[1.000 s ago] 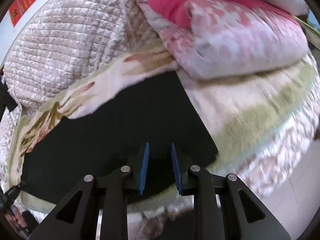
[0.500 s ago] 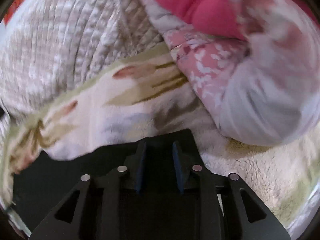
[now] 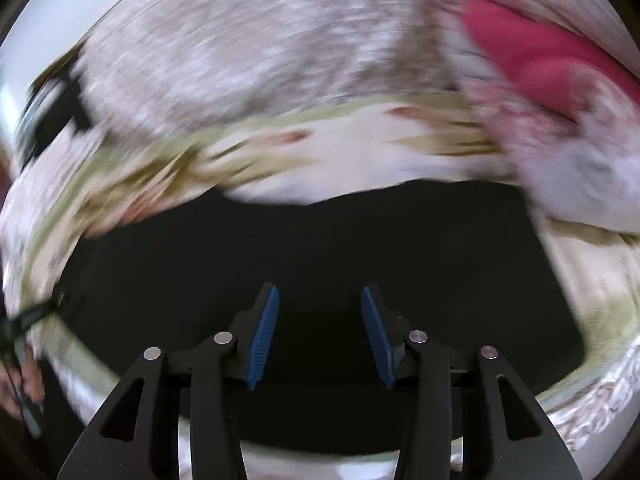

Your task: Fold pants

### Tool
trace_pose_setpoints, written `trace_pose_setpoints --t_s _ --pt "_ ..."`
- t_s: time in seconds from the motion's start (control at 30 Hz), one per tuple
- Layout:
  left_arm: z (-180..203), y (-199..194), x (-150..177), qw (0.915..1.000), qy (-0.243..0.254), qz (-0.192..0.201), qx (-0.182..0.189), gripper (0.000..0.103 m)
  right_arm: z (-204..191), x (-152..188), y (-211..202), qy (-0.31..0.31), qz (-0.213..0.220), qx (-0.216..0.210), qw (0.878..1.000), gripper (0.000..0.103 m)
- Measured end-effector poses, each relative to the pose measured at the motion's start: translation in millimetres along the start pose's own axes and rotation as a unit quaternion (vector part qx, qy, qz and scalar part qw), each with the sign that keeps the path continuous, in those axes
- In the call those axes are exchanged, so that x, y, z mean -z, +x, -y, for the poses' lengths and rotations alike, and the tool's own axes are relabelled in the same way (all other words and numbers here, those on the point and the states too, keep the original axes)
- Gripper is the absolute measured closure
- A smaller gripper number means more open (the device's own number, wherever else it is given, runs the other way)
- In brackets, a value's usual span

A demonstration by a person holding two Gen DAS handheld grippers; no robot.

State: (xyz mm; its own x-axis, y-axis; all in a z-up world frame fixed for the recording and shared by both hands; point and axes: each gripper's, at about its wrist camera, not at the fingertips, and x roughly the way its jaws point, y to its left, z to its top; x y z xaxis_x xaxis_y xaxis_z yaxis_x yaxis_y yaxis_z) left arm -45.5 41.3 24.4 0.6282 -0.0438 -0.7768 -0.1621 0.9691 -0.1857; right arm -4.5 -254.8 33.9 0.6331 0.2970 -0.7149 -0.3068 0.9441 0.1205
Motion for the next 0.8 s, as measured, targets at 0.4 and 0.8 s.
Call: trace_pose_setpoints --t_s 0.4,0.8 --pt "15 2 23 0.9995 0.030 -0.009 -0.001 0.077 -65 33 29 -0.099 -0.042 -0.035 0.994 0.058" --pt "0 -7 32 0.9997 0.024 0.001 -0.005 0.077 -73 39 30 -0.127 -0.037 -0.038 0.991 0.042"
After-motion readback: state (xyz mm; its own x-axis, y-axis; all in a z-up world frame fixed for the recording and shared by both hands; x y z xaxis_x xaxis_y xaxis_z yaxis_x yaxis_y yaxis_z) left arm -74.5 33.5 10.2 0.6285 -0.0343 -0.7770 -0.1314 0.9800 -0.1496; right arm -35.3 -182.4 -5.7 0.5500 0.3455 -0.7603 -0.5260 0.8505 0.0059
